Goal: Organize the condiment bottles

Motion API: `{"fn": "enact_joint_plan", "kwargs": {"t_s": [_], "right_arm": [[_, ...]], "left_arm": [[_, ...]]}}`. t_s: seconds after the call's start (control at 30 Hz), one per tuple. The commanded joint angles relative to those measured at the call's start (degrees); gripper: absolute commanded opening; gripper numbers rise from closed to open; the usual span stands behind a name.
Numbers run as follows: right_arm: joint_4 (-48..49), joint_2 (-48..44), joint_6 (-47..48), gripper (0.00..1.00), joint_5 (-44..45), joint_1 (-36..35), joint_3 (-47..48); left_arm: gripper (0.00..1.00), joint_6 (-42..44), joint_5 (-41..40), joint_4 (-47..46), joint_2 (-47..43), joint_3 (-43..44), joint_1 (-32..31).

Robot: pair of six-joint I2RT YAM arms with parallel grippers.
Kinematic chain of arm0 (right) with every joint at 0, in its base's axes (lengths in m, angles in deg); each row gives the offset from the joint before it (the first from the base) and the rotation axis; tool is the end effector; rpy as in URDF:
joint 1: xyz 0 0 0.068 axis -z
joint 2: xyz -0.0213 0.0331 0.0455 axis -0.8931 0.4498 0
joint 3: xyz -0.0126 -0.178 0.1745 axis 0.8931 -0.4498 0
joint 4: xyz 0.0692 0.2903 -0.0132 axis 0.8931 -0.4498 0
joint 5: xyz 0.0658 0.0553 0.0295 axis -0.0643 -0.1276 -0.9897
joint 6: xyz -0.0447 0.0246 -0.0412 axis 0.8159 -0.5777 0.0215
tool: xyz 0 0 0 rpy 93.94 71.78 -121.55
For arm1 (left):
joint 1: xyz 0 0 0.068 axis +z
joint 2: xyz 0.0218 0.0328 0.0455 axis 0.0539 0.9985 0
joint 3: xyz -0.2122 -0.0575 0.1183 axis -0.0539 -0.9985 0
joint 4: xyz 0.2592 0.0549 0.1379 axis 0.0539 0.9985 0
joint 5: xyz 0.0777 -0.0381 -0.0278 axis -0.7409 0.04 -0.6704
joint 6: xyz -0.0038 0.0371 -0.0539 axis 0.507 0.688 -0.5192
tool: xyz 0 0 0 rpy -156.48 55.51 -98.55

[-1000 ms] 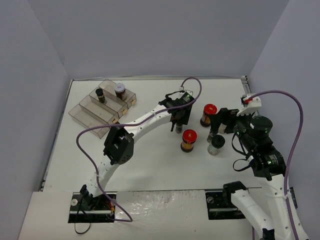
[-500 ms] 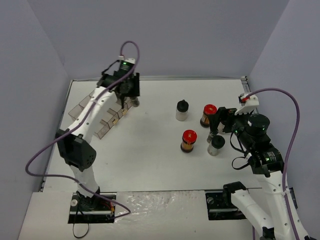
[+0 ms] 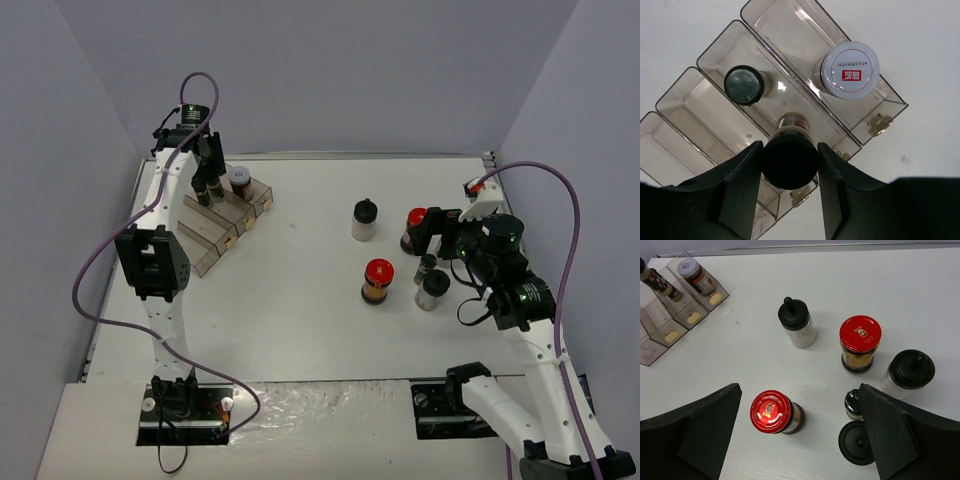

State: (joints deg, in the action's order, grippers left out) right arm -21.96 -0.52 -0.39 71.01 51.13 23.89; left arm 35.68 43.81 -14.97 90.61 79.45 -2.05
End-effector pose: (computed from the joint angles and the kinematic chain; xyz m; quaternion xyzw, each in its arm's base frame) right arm 0.2402 0.0611 0.3819 -0.0713 0.7378 0.1964 0.6419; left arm 0.5065 -0.0440 0.3194 -0.1090 0.9142 -0.0641 0.3849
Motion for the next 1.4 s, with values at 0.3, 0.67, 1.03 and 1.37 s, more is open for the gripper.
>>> {"fn": "enact_joint_plan", "kwargs": {"t_s": [0.3, 0.67, 1.03, 1.37], "right_arm": [[4.2, -0.9, -1.1, 1.0, 1.0, -0.4, -0.5], [4.0, -1.3, -3.2, 1.0, 3.0, -0.4, -1.9], [0.9, 0.2, -6.1, 1.0, 7.1, -0.4, -1.2], [-5.0, 11.6, -8.5, 0.83, 13.0, -0.4, 2.9]], "left_arm": [[0.01, -3.8, -3.4, -4.8, 5.3, 4.1, 1.2], [0.35, -5.8, -3.8, -7.4, 4.7, -2.1, 1.2], [0.85, -5.4, -4.2, -6.2, 1.1, -4.3, 1.1], [0.97, -3.1, -3.8, -5.6, -17.4, -18.8, -6.5]]}}
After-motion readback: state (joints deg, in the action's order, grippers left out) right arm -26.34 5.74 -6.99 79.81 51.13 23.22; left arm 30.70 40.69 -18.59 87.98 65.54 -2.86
